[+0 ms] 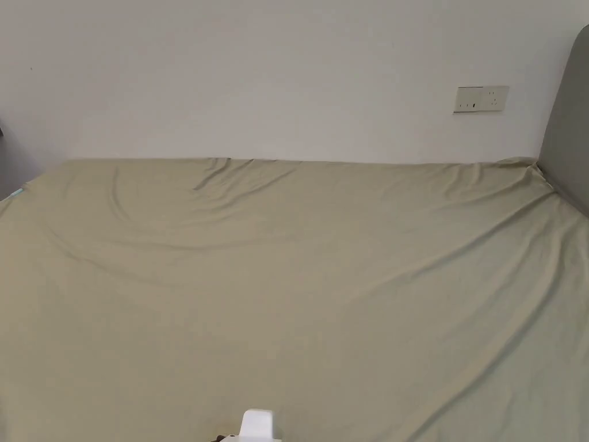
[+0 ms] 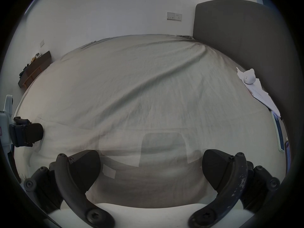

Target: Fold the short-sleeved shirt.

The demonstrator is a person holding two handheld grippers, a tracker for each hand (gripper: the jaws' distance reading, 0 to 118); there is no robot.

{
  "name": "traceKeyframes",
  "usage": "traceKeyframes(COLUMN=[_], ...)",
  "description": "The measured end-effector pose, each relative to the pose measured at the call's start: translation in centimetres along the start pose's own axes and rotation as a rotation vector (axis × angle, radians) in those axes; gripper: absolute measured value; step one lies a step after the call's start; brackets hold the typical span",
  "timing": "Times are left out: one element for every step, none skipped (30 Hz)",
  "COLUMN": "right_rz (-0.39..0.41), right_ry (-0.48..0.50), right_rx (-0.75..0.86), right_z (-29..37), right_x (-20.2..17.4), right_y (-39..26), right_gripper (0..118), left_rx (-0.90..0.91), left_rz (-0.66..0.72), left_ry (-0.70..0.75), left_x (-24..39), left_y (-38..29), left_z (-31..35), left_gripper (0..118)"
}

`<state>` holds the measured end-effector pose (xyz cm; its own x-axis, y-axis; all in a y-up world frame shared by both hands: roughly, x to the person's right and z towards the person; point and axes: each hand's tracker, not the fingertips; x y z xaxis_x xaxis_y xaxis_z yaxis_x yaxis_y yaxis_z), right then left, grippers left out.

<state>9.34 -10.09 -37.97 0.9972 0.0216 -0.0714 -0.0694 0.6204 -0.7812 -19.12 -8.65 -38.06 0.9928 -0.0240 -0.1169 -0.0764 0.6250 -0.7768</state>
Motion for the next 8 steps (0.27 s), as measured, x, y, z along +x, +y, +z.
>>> traceKeyframes(right_rz=[-0.006, -0.011, -0.005, -0.010, -0.016, -0.018, -0.013, -0.011], right_ry=[0.001, 0.000, -0.005, 0.000, 0.008, 0.011, 0.007, 0.005], right_rx=[0.000, 0.000, -0.001, -0.004, -0.008, -0.010, -0.009, -0.004], right_z=[0.10, -0.51, -0.64, -0.56, -0.60, -0.48, -0.19, -0.04], right_x=[0.03, 0.12, -0.09, 0.12, 0.26, 0.32, 0.15, 0.07], right_y=[-0.03, 0.11, 0.13, 0.24, 0.30, 0.28, 0.39, 0.29], right_gripper=[118, 118, 118, 118, 118, 118, 118, 118], left_rx=[-0.003, -0.002, 0.001, -0.002, -0.005, -0.003, -0.002, -0.004], left_rz=[-0.002, -0.004, -0.005, -0.003, -0.002, -0.002, -0.004, -0.004], left_ry=[0.002, 0.006, 0.007, 0.004, 0.002, 0.003, 0.005, 0.005], left_x=[0.19, 0.31, 0.28, 0.22, 0.03, 0.10, 0.19, 0.19], left_y=[0.09, 0.02, -0.03, 0.04, 0.16, 0.10, 0.11, 0.18], left_z=[0.18, 0.31, 0.38, 0.41, 0.17, 0.24, 0.33, 0.41], left_gripper=[118, 118, 118, 118, 118, 118, 118, 118])
